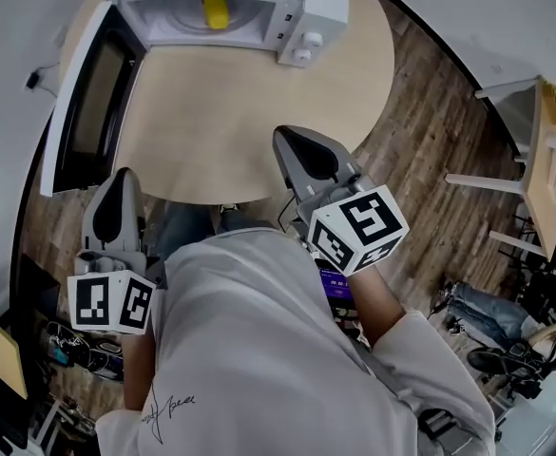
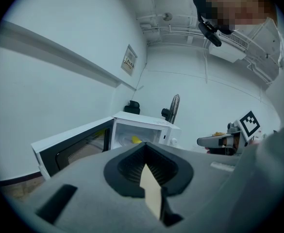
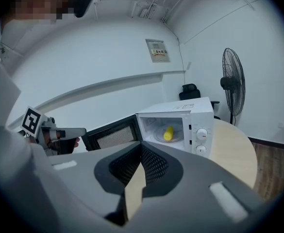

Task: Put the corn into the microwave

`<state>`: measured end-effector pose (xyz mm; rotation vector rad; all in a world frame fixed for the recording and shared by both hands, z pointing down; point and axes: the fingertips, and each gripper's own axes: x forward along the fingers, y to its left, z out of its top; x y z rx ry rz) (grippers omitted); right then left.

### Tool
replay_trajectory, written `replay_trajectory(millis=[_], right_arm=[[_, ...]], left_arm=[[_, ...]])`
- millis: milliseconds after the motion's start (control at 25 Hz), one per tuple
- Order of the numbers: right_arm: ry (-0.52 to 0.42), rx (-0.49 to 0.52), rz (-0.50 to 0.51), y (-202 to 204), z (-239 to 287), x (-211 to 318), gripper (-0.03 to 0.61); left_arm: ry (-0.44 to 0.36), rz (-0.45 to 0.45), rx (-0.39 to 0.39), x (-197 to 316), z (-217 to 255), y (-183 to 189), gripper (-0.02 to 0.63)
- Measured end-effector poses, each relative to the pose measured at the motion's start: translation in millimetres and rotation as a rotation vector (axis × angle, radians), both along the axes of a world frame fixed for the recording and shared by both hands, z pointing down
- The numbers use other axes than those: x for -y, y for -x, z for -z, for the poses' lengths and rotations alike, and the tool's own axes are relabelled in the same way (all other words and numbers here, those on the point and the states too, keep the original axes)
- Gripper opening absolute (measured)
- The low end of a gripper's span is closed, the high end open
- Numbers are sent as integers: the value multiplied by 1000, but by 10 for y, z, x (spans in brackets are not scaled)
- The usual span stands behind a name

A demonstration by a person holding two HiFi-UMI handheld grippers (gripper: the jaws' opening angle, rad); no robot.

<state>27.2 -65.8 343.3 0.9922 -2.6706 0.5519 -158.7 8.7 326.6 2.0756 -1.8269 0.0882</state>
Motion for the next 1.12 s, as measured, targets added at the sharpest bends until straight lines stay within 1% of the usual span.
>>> replay_trajectory(millis=[200,440,640,1120], right_arm=[[-44,-41,19,-41,34,-34,11],[-21,-9,31,-17,84,-34,11],[-15,-15,54,46,81,-46,11],[-10,-19,52,133,115,-21,11]], left_arm=[[8,1,10,-41,-14,-2,-5],[11,-8,18,-42,0,-11,-5],[8,-6,18,-29,14,25,-5],[-5,-12,2,-34,30,37,-5]])
